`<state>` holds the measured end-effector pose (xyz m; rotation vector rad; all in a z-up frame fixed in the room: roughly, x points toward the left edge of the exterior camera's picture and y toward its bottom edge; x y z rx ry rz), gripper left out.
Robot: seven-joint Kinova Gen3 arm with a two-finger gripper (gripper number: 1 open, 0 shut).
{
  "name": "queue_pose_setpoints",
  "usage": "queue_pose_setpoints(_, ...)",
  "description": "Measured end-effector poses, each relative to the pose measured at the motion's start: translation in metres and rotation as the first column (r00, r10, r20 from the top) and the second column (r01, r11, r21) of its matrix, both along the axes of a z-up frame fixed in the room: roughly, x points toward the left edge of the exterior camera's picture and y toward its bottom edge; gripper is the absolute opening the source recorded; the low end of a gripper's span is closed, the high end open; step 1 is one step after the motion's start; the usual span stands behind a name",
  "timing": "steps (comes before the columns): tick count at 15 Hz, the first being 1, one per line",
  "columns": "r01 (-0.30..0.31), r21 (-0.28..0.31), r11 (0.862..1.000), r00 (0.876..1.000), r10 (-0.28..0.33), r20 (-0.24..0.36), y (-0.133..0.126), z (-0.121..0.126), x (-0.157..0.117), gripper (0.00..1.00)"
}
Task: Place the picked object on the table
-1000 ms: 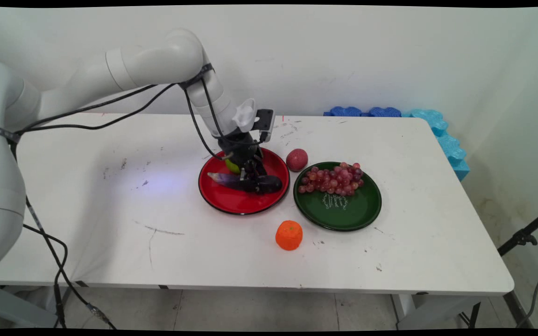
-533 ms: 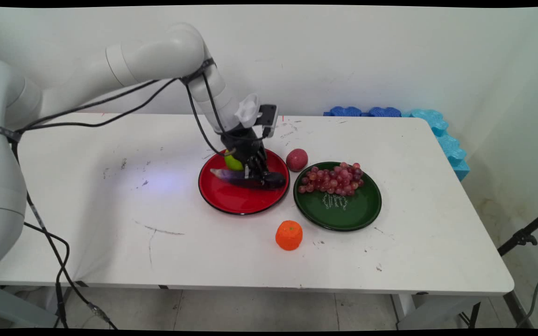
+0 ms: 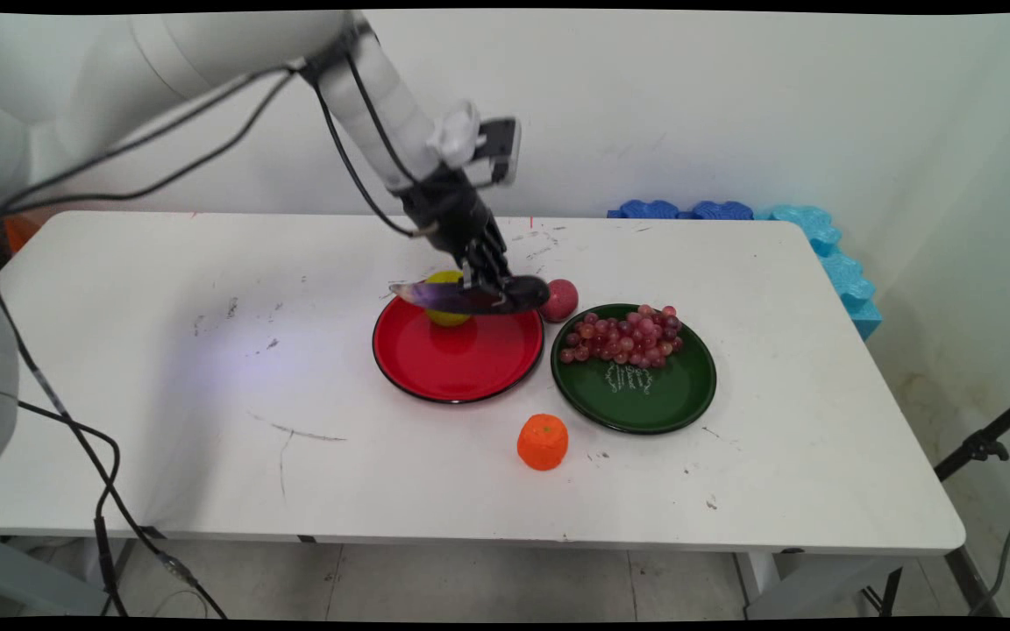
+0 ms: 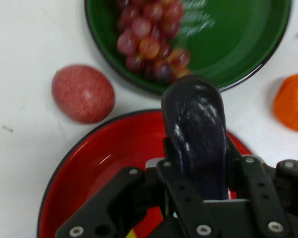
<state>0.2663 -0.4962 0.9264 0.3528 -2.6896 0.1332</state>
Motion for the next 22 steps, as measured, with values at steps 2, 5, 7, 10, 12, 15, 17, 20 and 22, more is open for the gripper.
queue_pose_setpoints(2, -0.026, 0.009, 1.0, 0.999, 0.026, -0.027, 0.011, 0.023, -0.003, 0.0)
queue_pose_setpoints(5, -0.079, 0.042, 0.996, 0.994, 0.082, -0.07, 0.036, 0.056, -0.014, 0.0)
queue_pose_setpoints(7, -0.099, 0.061, 0.993, 0.991, 0.104, -0.083, 0.049, 0.065, -0.02, 0.0)
queue_pose_setpoints(10, -0.126, 0.089, 0.988, 0.987, 0.134, -0.093, 0.072, 0.069, -0.033, 0.0)
queue_pose_setpoints(12, -0.139, 0.106, 0.985, 0.984, 0.149, -0.094, 0.085, 0.066, -0.042, 0.0)
queue_pose_setpoints(15, -0.155, 0.127, 0.98, 0.982, 0.167, -0.09, 0.104, 0.055, -0.054, 0.0)
queue_pose_setpoints(17, -0.163, 0.138, 0.977, 0.981, 0.176, -0.085, 0.115, 0.044, -0.062, 0.0)
queue_pose_setpoints(20, -0.175, 0.152, 0.973, 0.979, 0.188, -0.077, 0.131, 0.021, -0.073, 0.0)
queue_pose_setpoints(22, -0.18, 0.156, 0.971, 0.978, 0.193, -0.074, 0.139, 0.005, -0.079, 0.0)
